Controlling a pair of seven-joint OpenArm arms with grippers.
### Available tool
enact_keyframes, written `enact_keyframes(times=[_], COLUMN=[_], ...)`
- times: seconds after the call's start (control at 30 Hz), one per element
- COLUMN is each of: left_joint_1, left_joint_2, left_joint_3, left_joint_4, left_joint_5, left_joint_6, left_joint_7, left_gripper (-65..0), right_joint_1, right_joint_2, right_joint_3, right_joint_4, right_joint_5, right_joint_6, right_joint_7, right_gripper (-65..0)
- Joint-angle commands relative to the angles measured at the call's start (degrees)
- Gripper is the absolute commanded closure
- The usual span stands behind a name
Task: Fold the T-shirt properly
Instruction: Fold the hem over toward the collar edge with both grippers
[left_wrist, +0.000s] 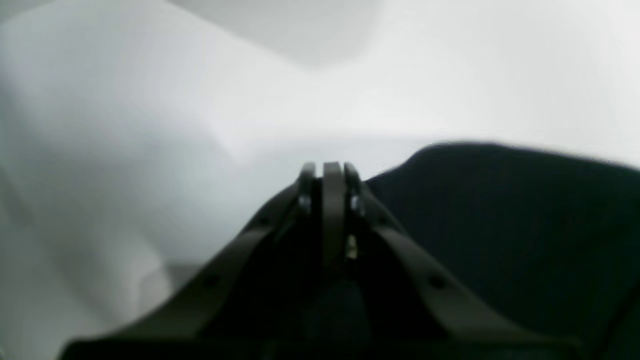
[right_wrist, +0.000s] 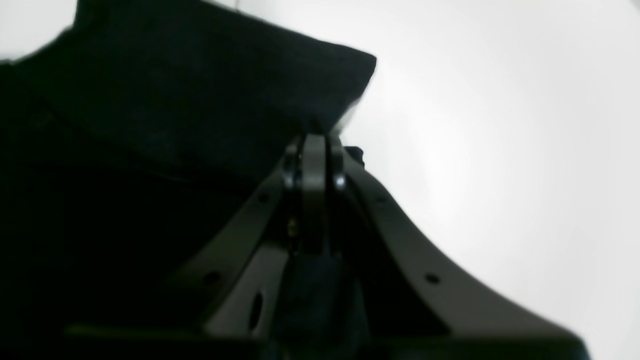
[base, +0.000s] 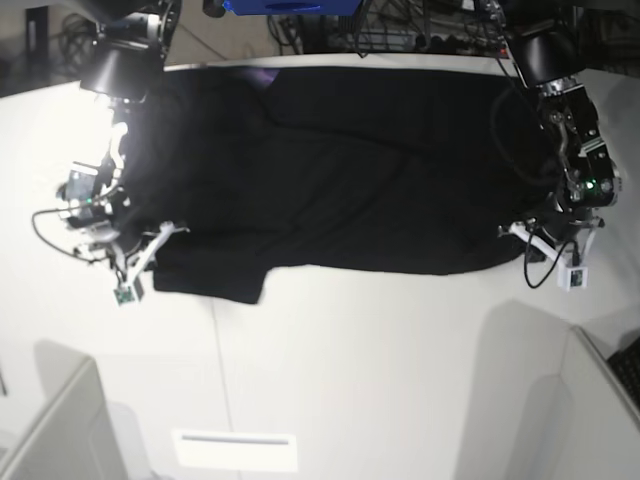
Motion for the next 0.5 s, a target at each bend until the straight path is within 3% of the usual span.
enact_keyframes(times=[0.0, 0.2, 0.33, 0.47], left_joint_1=[-0.66, 2.42, 2.86, 4.44], left_joint_2=[-0.93, -0.31, -0.31, -0.58], left_joint_3=[-0.24, -3.50, -4.20, -4.38], left_joint_4=[1.28, 8.75, 12.09, 12.62], left_joint_5=[-1.11, -1.29, -1.29, -1.29], left_joint_6=[0.23, 0.14, 0.05, 0.05], left_joint_7=[-1.02, 0.21, 6.19, 6.54], left_gripper=[0.0, 0.0, 0.0, 0.0], right_joint_1=[0.90, -3.85, -6.57, -9.12], right_joint_2=[0.55, 0.55, 0.55, 0.37], right_joint_3=[0.35, 0.52, 0.52, 0.52], right_joint_4=[2.40, 10.31, 13.91, 17.96], right_joint_5=[0.32, 0.32, 0.32, 0.32], right_joint_6=[-0.05, -0.05, 0.12, 0.12], right_joint_7=[-0.05, -2.07, -3.48, -3.65], right_gripper=[0.0, 0.0, 0.0, 0.0])
